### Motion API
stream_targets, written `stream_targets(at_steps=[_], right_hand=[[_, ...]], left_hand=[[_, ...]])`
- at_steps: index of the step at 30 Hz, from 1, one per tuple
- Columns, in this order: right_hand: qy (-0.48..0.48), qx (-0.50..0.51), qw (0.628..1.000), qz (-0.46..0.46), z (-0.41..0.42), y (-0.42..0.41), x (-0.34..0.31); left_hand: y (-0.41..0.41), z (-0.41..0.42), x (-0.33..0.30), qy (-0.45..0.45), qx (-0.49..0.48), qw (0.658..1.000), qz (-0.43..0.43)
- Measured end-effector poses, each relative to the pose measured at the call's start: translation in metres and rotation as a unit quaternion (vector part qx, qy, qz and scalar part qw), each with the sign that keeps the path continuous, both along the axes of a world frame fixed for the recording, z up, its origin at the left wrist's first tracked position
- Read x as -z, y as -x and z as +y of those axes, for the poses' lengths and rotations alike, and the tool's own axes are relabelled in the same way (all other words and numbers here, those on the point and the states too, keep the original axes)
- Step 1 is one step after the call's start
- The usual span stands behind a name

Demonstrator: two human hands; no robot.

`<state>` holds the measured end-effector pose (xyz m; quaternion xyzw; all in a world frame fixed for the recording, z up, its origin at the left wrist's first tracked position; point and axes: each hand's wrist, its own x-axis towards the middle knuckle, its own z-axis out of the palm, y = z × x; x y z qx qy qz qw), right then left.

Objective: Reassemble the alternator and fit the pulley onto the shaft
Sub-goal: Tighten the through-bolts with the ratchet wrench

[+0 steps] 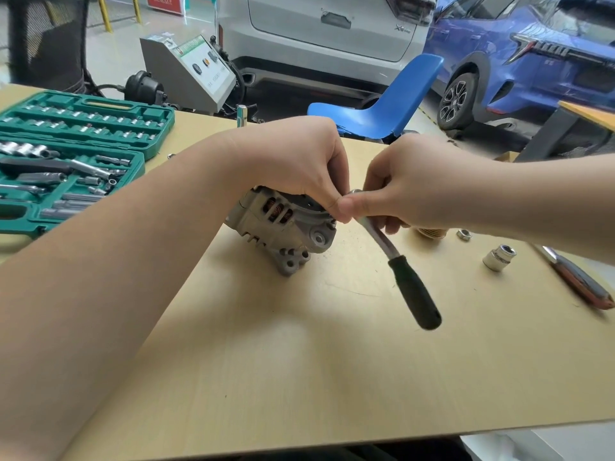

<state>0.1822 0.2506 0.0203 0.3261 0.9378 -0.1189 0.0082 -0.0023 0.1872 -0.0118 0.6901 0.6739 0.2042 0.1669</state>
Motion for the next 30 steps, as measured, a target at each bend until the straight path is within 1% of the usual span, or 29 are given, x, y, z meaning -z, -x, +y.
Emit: stream_targets(at_steps=[1, 3, 4, 5, 6, 7, 8, 9, 10, 11, 12, 14, 15, 16, 17, 18, 19, 20, 21, 22, 23, 24, 25, 26, 27, 28, 29, 30], right_hand=[[-0.013, -0.008, 1.000, -0.001, 0.000, -0.001, -0.001], [-0.101, -0.076, 0.992, -0.017, 0.003, -0.005, -0.001], [-0.167, -0.139, 0.975, -0.036, 0.004, -0.008, -0.001], [-0.233, -0.218, 0.946, -0.048, 0.006, -0.010, -0.002], [-0.276, -0.289, 0.915, -0.057, 0.008, -0.012, -0.003], [-0.295, -0.329, 0.894, -0.071, 0.012, -0.013, -0.005], [-0.296, -0.336, 0.891, -0.076, 0.014, -0.013, -0.006], [-0.274, -0.309, 0.908, -0.071, 0.012, -0.012, -0.007], [-0.227, -0.253, 0.939, -0.053, 0.008, -0.011, -0.007], [-0.170, -0.179, 0.968, -0.042, 0.003, -0.007, -0.007], [-0.115, -0.104, 0.987, -0.038, 0.000, -0.003, -0.005], [-0.008, 0.010, 1.000, -0.015, -0.003, 0.004, -0.002], [0.020, 0.037, 0.999, -0.011, -0.005, 0.006, -0.002], [0.017, 0.036, 0.999, -0.013, -0.006, 0.005, -0.003], [-0.021, 0.006, 1.000, -0.017, -0.004, 0.003, -0.003], [-0.082, -0.044, 0.995, -0.027, -0.001, 0.000, -0.003], [-0.157, -0.113, 0.980, -0.047, 0.002, -0.003, -0.003], [-0.234, -0.191, 0.951, -0.066, 0.004, -0.006, -0.003], [-0.282, -0.261, 0.920, -0.076, 0.005, -0.009, -0.004], [-0.303, -0.304, 0.899, -0.087, 0.009, -0.010, -0.004], [-0.302, -0.314, 0.896, -0.087, 0.011, -0.011, -0.005], [-0.280, -0.287, 0.913, -0.077, 0.010, -0.010, -0.006], [-0.232, -0.229, 0.944, -0.057, 0.007, -0.008, -0.006], [-0.168, -0.152, 0.973, -0.042, 0.003, -0.005, -0.006], [-0.101, -0.077, 0.991, -0.034, 0.000, -0.002, -0.005], [-0.032, -0.014, 0.999, -0.022, -0.003, 0.001, -0.003], [0.023, 0.034, 0.999, -0.006, -0.005, 0.003, -0.001], [0.050, 0.059, 0.997, 0.001, -0.008, 0.004, -0.001]], left_hand=[[0.000, 0.000, 0.000, -0.001, 0.004, 1.000, 0.000], [0.000, 0.000, 0.000, -0.007, 0.010, 1.000, 0.002], [0.001, -0.001, 0.000, -0.009, 0.009, 1.000, 0.003], [0.001, -0.001, 0.000, -0.009, 0.007, 1.000, 0.002], [0.000, -0.001, 0.000, -0.007, 0.007, 1.000, 0.000], [0.001, -0.001, -0.001, -0.006, 0.006, 1.000, -0.003], [0.001, 0.000, -0.001, -0.005, 0.003, 1.000, -0.004], [0.001, 0.000, 0.000, -0.006, 0.000, 1.000, -0.004], [0.001, 0.000, 0.000, -0.007, -0.004, 1.000, -0.002], [0.001, 0.000, 0.001, -0.006, -0.005, 1.000, 0.003], [0.001, 0.000, 0.001, -0.002, -0.006, 1.000, 0.006], [0.000, 0.001, 0.000, 0.010, -0.007, 1.000, 0.008], [0.000, 0.001, 0.000, 0.014, -0.006, 1.000, 0.010], [-0.001, 0.001, -0.001, 0.016, -0.003, 1.000, 0.012], [-0.001, 0.000, -0.001, 0.014, 0.001, 1.000, 0.014], [-0.001, -0.001, -0.001, 0.010, 0.005, 1.000, 0.013], [-0.001, -0.001, -0.001, 0.007, 0.006, 1.000, 0.010], [-0.001, -0.002, -0.001, 0.007, 0.004, 1.000, 0.007], [-0.001, -0.003, -0.001, 0.009, 0.002, 1.000, 0.006], [-0.001, -0.003, -0.001, 0.011, 0.000, 1.000, 0.006], [-0.001, -0.003, -0.001, 0.011, -0.001, 1.000, 0.007], [-0.002, -0.003, 0.000, 0.009, -0.002, 1.000, 0.006], [-0.002, -0.003, 0.000, 0.005, -0.004, 1.000, 0.006], [-0.002, -0.003, -0.001, 0.003, -0.007, 1.000, 0.006], [-0.002, -0.002, -0.001, 0.004, -0.009, 1.000, 0.007], [-0.002, -0.002, -0.001, 0.007, -0.009, 1.000, 0.008], [-0.002, -0.002, -0.002, 0.011, -0.007, 1.000, 0.009], [-0.001, -0.002, -0.002, 0.013, -0.005, 1.000, 0.009]])
